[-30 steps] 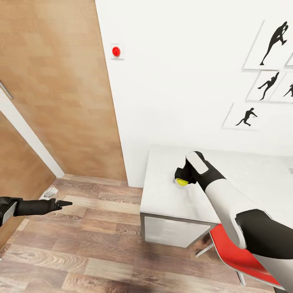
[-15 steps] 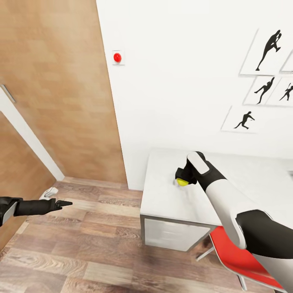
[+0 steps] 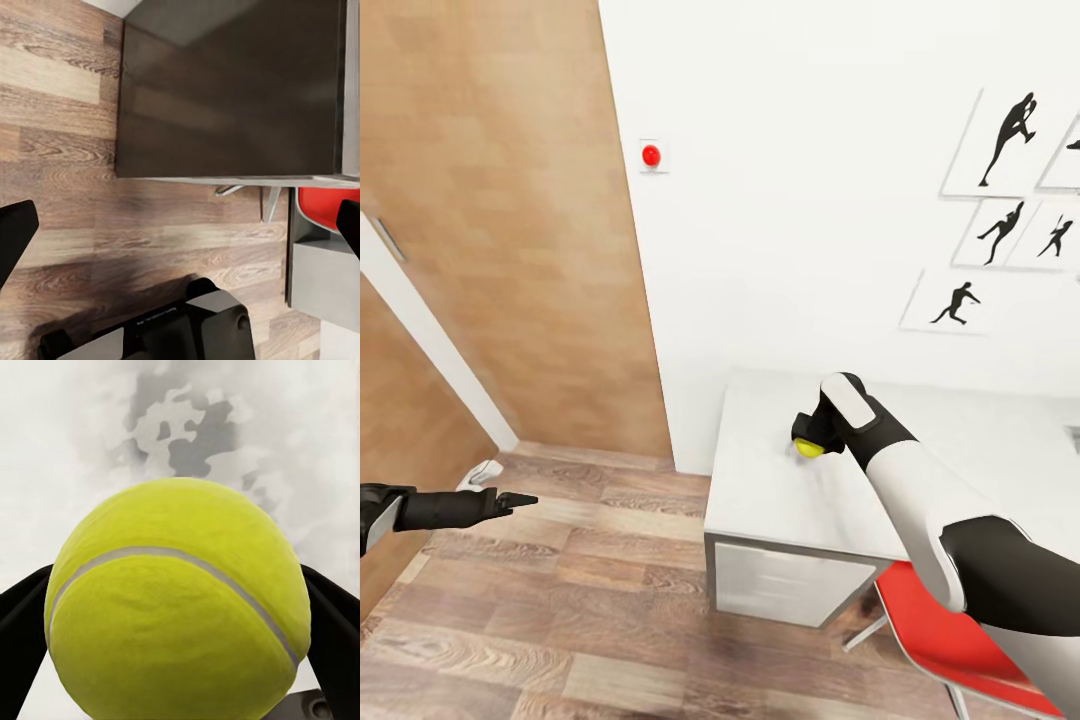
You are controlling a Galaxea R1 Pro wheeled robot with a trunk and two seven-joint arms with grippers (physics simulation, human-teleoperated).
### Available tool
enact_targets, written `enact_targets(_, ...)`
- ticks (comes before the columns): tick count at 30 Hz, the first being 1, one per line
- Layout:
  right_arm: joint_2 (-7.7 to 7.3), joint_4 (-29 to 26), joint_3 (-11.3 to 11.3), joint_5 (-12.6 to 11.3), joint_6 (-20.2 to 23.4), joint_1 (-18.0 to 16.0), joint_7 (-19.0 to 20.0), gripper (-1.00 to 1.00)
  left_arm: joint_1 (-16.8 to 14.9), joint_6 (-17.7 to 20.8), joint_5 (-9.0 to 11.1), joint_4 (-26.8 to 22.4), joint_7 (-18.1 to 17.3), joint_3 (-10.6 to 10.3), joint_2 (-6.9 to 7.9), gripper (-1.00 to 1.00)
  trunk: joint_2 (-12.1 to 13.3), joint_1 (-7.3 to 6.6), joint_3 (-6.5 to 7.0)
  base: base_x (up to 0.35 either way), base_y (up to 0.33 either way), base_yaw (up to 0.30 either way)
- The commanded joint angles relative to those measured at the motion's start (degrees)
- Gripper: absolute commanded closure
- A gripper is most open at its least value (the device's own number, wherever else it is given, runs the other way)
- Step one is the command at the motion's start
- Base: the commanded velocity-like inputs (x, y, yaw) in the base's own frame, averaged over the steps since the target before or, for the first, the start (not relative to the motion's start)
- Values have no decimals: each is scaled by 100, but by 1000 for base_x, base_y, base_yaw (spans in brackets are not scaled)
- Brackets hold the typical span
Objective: Put all the toys in the child's room - the three board games (two on the bed and one on the table), the two jigsaw puzzles on the table, and the tennis ball on the table - inside the toy box on the table in the child's room.
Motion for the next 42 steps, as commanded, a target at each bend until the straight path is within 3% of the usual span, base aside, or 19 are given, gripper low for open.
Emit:
enact_targets(1,-3,-5,27,-58,8,-4,-55,100,-4,44,38,-3,-15,-44,4,-100,-11,4,-1,0,0,0)
enact_targets(29,-24,-5,26,-66,8,10,-29,100,-7,36,44,-3,-7,-86,-5,-100,-11,4,266,0,0,0)
enact_targets(42,-30,-5,-241,-55,31,34,-43,100,-7,42,43,-1,-6,-102,-10,-100,-11,4,390,0,0,0)
